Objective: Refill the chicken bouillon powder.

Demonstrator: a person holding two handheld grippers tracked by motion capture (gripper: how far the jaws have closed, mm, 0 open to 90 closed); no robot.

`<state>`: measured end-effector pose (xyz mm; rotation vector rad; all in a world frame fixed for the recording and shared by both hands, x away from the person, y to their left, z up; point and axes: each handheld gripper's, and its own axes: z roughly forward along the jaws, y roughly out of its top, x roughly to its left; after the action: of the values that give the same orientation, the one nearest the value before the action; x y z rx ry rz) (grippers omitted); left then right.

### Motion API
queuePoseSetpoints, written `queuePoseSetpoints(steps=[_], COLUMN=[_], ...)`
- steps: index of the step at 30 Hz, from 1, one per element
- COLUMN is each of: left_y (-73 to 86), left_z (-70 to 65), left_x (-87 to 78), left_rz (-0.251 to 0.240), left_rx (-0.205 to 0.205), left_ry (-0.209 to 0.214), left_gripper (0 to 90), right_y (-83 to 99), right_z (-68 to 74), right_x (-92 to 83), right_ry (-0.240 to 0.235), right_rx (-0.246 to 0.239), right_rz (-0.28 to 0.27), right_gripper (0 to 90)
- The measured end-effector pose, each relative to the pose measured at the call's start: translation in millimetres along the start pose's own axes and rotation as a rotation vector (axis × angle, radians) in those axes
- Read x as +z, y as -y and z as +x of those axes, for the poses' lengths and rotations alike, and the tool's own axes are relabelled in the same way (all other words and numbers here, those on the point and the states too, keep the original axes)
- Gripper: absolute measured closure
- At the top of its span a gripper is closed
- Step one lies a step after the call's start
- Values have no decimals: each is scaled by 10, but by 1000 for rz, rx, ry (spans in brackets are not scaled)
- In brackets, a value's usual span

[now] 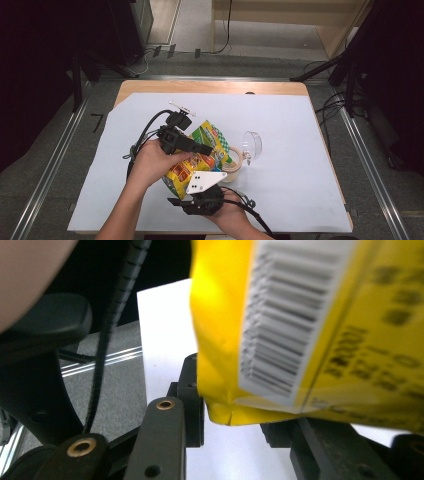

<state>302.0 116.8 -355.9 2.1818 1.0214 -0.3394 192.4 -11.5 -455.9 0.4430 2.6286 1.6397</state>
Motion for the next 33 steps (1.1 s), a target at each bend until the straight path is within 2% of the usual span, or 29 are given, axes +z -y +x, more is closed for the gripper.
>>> queuePoseSetpoints(steps=[7,14,17,21,24,29,33], left_y=[-52,-105,-118,-128,-131,-141,-136], left_z=[79,50,62,68,37,-32,-92], left_x=[-19,-11,-11,-18,-11,11,9], left_rz=[-24,-23,-25,-29,-41,-39,-39], left_rx=[-37,-21,-22,-18,-7,11,35], left_ry=[48,32,28,23,9,7,-6], left_gripper=[655,646,647,642,641,661,704], right_y=[-89,-112,-129,-126,-114,-106,-86], right_z=[-68,-109,-132,-142,-171,-163,-190], right_x=[-29,-16,-9,-4,-23,-30,-16], right_ry=[0,14,20,16,32,36,21], right_rx=[11,42,39,52,27,43,68], right_rz=[-1,-9,-7,-3,3,6,4], right_gripper=[696,695,691,646,676,686,690])
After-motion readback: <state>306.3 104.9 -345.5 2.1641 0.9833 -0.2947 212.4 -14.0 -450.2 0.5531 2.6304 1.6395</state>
